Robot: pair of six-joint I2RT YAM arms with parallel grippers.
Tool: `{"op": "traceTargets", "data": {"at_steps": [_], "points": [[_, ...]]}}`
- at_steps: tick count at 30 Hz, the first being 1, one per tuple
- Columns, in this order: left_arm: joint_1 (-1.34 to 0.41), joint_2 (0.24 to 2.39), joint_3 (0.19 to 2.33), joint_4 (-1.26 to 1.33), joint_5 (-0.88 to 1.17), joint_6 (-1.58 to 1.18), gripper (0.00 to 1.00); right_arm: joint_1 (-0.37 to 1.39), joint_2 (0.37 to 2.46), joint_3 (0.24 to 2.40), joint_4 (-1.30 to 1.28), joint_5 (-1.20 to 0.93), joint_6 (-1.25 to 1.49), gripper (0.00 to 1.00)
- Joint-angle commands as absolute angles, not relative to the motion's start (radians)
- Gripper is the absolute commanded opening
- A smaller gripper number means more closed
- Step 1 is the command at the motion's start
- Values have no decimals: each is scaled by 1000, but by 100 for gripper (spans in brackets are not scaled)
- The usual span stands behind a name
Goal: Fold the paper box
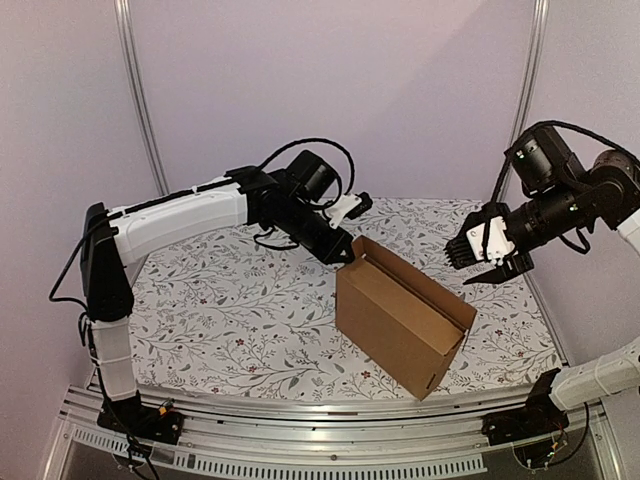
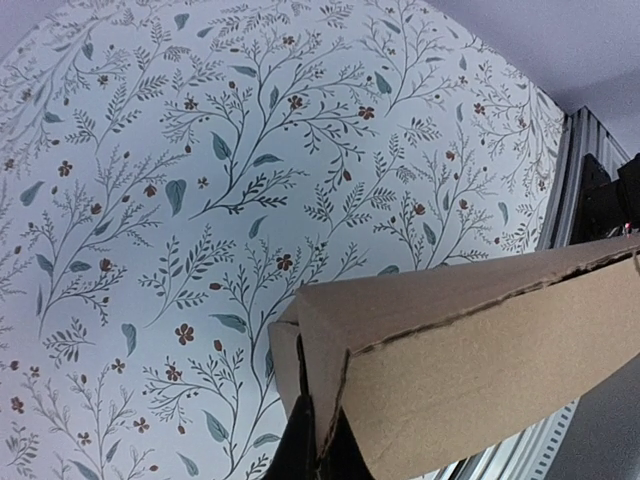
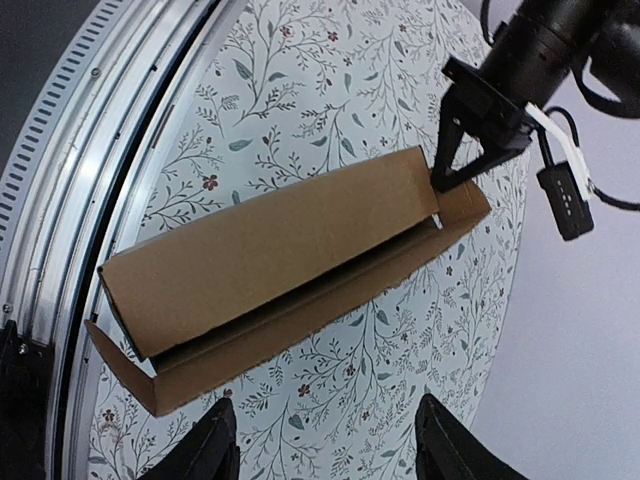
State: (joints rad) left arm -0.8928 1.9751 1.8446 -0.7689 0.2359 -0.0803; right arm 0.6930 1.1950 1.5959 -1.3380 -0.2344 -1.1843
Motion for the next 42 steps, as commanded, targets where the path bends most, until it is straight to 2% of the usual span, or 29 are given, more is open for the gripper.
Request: {"op": "traceTargets", "data": {"at_steps": [1,5,15,18,23,25,28,33,35,42], "points": [[-914,2009,1845,-837,240,-94,0,951,1200,1592,-1805,-25,-1118,58],[-917,2009,1852,-843,235,-91,0,1152,1213,1518,-1805,177,-1055,54],[-917,2017,1868,-873,223,-68,0,1274,1152,1417,-1808,467,-1100,54],[-917,2016,1871,-875,205,-62,0,1277,1155,1455,-1805,498,-1091,54],[-917,2020,1876,-871,176,-55,0,1275,1195,1667,-1801,378,-938,54],[-918,2020,1874,-864,189,-66,0,1275,1178,1671,-1769,313,-846,55],[-922,2020,1867,-854,190,-81,0,1148,1096,1589,-1717,184,-776,59],[-929,2010,1842,-854,157,-96,0,892,907,1329,-1597,37,-833,69],[-931,1995,1822,-852,130,-107,0,826,858,1239,-1555,-31,-833,70],[-951,1956,1737,-832,14,-148,0,692,805,1184,-1487,-209,-817,73]]}}
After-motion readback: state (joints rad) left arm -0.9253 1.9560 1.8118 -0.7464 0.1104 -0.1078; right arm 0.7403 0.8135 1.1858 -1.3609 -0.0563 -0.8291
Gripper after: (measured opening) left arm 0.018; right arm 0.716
